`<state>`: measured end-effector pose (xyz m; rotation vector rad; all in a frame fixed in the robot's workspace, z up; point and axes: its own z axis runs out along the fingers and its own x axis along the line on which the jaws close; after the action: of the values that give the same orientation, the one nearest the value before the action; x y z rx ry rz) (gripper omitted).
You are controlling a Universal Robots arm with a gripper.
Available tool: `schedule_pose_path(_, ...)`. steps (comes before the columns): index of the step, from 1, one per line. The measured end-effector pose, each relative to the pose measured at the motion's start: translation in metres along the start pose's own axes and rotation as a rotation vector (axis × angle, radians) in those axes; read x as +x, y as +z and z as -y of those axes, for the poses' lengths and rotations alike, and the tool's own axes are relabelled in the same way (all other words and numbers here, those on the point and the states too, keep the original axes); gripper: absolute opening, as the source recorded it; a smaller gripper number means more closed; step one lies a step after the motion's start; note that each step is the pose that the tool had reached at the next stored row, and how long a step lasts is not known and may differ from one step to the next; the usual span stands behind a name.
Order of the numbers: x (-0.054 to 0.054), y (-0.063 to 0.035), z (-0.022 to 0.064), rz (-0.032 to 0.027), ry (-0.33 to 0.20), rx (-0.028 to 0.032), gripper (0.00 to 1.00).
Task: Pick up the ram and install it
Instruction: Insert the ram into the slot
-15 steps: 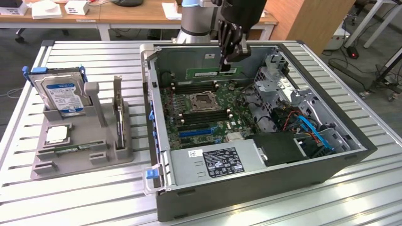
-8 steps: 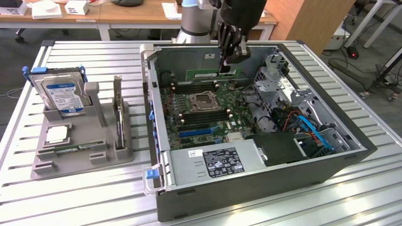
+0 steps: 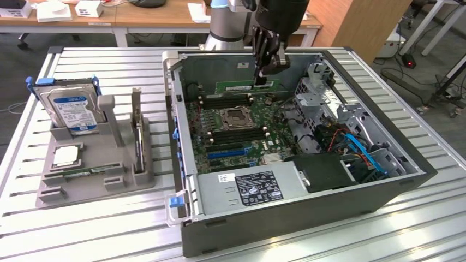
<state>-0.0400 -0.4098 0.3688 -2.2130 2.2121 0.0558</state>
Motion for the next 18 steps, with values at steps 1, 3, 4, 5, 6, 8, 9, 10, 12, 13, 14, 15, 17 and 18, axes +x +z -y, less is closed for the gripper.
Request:
schedule_pose_path(1,0.0,0.0,0.0,0.0,0.0,0.0,0.11)
schedule_pose_path(3,0.0,0.0,0.0,0.0,0.0,0.0,0.11)
schedule_pose_path(4,0.0,0.0,0.0,0.0,0.0,0.0,0.11)
schedule_pose_path(5,0.0,0.0,0.0,0.0001,0.0,0.0,0.11)
schedule_pose_path(6,0.0,0.0,0.0,0.0,0.0,0.0,0.11)
schedule_pose_path(8,0.0,0.0,0.0,0.0,0.0,0.0,0.11)
schedule_pose_path(9,0.0,0.0005,0.0,0.0003,0.0,0.0001,0.11)
schedule_pose_path(10,0.0,0.0019,0.0,0.0005,0.0,0.0003,0.11)
schedule_pose_path(12,0.0,0.0051,-0.0001,0.0,0.0,0.0004,0.11)
schedule_pose_path(13,0.0,0.0068,0.0,0.0001,0.0,0.0005,0.11)
schedule_pose_path(14,0.0,0.0083,0.0,0.0001,0.0,0.0005,0.11)
schedule_pose_path(15,0.0,0.0099,0.0,0.0001,0.0,0.0005,0.11)
schedule_pose_path(17,0.0,0.013,0.0,0.0,0.0,0.0005,0.11)
schedule_pose_path(18,0.0,0.0145,0.0001,-0.0001,0.0,0.0004,0.11)
